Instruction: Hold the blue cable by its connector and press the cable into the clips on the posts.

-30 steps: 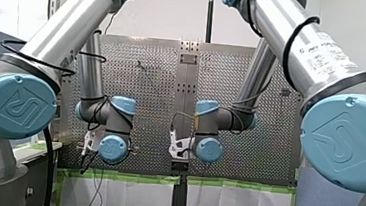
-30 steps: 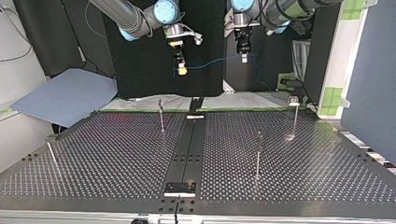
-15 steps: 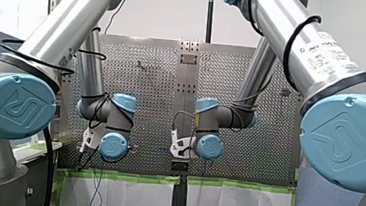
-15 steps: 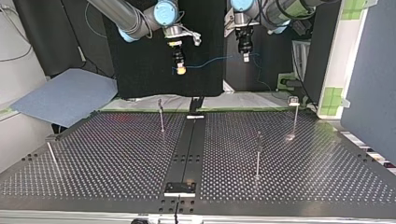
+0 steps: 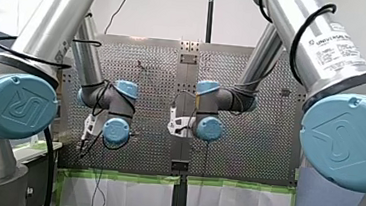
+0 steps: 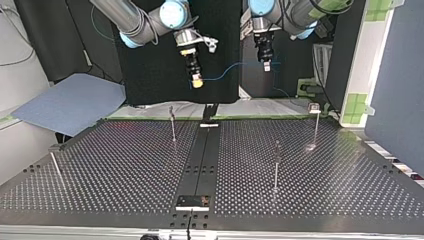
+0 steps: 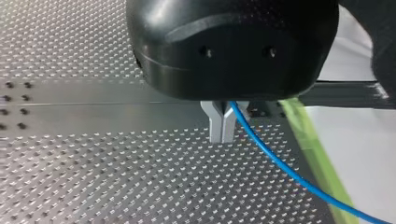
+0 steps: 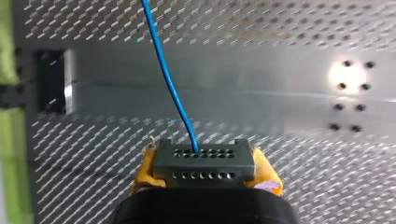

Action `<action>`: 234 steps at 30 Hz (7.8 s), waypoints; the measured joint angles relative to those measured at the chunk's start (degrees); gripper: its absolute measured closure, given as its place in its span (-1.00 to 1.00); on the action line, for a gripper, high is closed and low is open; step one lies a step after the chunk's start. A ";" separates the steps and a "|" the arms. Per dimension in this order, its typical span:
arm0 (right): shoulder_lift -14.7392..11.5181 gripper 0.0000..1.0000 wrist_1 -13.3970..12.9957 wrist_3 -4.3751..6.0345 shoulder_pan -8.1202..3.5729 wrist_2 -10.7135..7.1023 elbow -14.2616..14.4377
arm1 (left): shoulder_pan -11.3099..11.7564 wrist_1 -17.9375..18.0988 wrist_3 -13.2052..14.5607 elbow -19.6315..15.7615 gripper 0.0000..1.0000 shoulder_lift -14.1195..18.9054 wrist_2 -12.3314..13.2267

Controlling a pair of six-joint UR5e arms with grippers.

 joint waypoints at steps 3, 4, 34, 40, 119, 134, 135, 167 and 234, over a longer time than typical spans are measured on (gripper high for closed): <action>-1.40 1.00 1.29 0.04 0.00 -0.93 -1.30 | 0.48 -1.33 -0.09 1.22 1.00 1.34 -0.13; -1.80 1.00 1.69 0.04 0.00 -1.09 -1.70 | 0.58 -1.72 -0.13 1.59 1.00 1.72 -0.19; -6.97 1.00 12.08 -0.02 -0.70 -3.08 -13.18 | 4.72 -15.63 -1.23 13.25 1.00 15.63 -3.89; -6.96 1.00 13.15 -0.06 -0.81 -3.73 -14.83 | 4.73 -18.63 0.00 15.66 1.00 18.60 -3.11; -4.41 1.00 18.61 -1.08 -2.39 -10.30 -28.00 | 17.35 -46.34 -6.59 28.35 1.00 22.57 13.16; -4.14 1.00 19.15 0.01 -2.69 -10.32 -29.78 | 17.01 -48.28 -6.12 32.17 1.00 20.29 14.29; -4.09 1.00 19.15 0.06 -2.74 -10.33 -29.89 | 17.01 -48.20 -6.15 32.29 1.00 20.27 14.29; -1.72 1.00 19.59 0.16 -2.89 -10.38 -33.34 | 18.79 -47.67 -7.32 37.52 1.00 16.62 15.34; 3.73 1.00 20.97 0.72 -5.91 -9.97 -41.13 | 25.71 -49.40 -11.34 45.56 1.00 9.32 29.86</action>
